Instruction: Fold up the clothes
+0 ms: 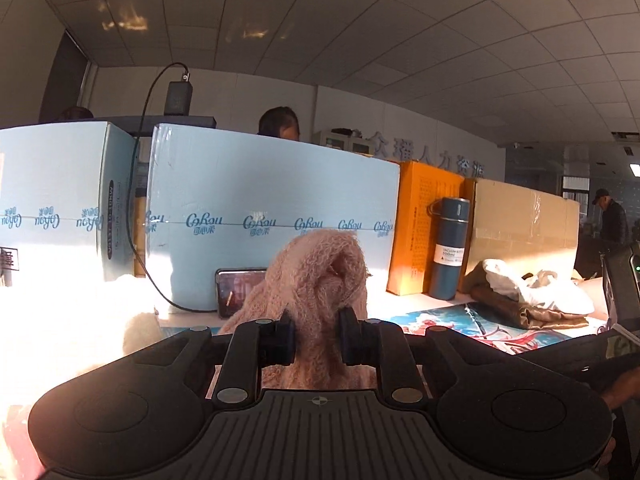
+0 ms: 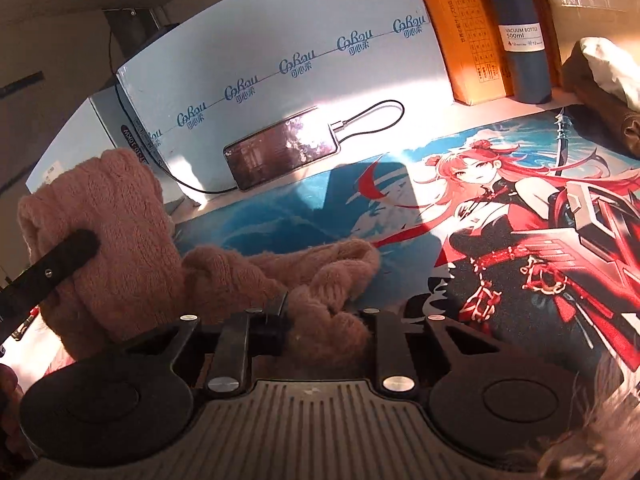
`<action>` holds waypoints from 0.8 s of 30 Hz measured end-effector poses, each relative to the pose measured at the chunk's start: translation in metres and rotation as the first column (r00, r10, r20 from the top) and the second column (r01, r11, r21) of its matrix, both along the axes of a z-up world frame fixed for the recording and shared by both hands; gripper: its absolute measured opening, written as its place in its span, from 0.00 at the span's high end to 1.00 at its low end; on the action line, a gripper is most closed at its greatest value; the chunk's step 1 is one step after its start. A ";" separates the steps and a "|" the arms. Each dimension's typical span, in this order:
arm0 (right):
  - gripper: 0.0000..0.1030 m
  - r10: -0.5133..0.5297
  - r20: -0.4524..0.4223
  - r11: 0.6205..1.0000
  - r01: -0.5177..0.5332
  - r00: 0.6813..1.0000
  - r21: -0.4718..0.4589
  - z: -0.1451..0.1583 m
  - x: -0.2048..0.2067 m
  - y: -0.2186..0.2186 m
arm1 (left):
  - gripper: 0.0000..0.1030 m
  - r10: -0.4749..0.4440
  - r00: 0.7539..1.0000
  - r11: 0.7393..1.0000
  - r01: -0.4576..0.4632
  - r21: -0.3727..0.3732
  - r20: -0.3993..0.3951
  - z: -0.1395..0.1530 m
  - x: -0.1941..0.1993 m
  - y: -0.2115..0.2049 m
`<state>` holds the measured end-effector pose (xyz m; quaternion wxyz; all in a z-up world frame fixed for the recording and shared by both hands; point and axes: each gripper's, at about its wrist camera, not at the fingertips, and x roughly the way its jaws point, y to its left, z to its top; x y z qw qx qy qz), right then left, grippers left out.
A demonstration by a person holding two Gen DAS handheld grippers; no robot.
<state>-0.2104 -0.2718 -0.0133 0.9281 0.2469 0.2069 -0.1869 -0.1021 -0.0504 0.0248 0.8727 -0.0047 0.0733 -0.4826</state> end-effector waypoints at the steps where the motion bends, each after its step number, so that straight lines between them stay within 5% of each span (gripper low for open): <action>1: 0.81 -0.024 0.025 0.999 0.025 0.999 -0.033 0.007 -0.004 -0.003 | 0.82 0.007 1.000 1.000 -0.007 -0.011 0.013 0.003 0.001 0.001; 4: 0.82 -0.129 0.096 0.977 0.143 0.987 -0.159 0.029 -0.017 -0.016 | 0.82 0.072 0.997 0.996 -0.069 -0.063 0.034 0.012 0.010 0.012; 7: 0.82 -0.257 0.153 0.928 0.288 0.954 -0.237 0.043 -0.030 -0.037 | 0.82 0.090 0.995 0.993 -0.092 -0.072 -0.043 0.009 0.026 0.016; 12: 0.82 -0.392 0.114 0.891 0.408 0.913 -0.199 0.031 -0.046 -0.081 | 0.71 0.072 0.988 0.987 -0.050 0.151 -0.139 -0.014 0.042 0.004; 13: 0.82 -0.400 0.092 0.896 0.410 0.912 -0.172 0.025 -0.048 -0.088 | 0.68 0.111 0.989 0.980 -0.093 0.176 -0.099 -0.016 0.040 0.003; 15: 0.82 -0.408 0.071 0.903 0.414 0.910 -0.118 0.014 -0.052 -0.097 | 0.28 0.187 0.982 0.959 -0.180 0.220 -0.013 -0.018 0.036 0.001; 17: 0.81 -0.414 0.061 0.906 0.418 0.908 -0.074 0.005 -0.056 -0.102 | 0.09 0.228 0.970 0.944 -0.240 0.224 0.077 -0.018 0.030 0.000; 18: 0.77 -0.419 0.060 0.904 0.422 0.906 -0.070 0.004 -0.056 -0.102 | 0.09 0.234 0.964 0.944 -0.256 0.209 0.124 -0.015 0.026 0.000; 20: 0.71 -0.420 0.066 0.904 0.424 0.905 -0.052 0.002 -0.056 -0.101 | 0.07 0.137 0.986 0.966 -0.155 0.209 0.099 -0.012 0.024 -0.006; 21: 0.59 -0.413 0.068 0.908 0.416 0.908 -0.037 0.002 -0.056 -0.100 | 0.06 0.088 0.992 0.973 -0.104 0.208 0.086 -0.010 0.023 -0.009; 24: 0.43 -0.393 0.068 0.920 0.392 0.917 0.016 -0.002 -0.054 -0.101 | 0.05 -0.057 0.998 0.951 0.045 0.306 0.030 -0.020 0.020 -0.032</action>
